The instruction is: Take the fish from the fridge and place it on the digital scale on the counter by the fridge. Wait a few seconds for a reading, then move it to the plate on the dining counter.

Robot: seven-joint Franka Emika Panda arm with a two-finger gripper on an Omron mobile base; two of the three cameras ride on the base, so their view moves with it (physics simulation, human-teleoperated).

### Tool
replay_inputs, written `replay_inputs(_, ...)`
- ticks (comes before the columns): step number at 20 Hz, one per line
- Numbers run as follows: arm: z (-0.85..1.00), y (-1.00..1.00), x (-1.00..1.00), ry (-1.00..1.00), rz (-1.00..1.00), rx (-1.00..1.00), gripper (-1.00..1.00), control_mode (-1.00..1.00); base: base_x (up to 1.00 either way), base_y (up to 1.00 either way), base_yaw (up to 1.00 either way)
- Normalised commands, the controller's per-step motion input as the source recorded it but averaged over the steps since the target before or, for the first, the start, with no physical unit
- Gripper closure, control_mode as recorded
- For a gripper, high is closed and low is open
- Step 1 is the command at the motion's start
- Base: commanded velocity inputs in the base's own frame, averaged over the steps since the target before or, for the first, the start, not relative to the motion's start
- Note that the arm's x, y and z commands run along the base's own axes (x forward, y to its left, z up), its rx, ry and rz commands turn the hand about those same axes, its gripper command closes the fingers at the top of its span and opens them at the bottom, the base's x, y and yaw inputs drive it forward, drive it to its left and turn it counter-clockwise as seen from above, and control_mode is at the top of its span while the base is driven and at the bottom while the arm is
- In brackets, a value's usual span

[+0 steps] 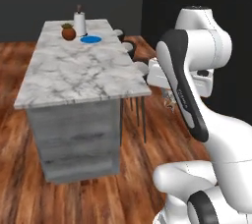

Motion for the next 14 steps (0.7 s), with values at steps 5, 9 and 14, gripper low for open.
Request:
replay_inputs(5,0.0,0.0,0.0,0.0,0.0,0.0,1.0,1.0,0.72,-1.0,0.37)
replay_inputs(9,0.0,0.0,0.0,0.0,0.0,0.0,1.0,1.0,0.81,-1.0,0.39)
replay_inputs(14,0.0,0.0,0.0,0.0,0.0,0.0,1.0,1.0,0.76,-1.0,0.4)
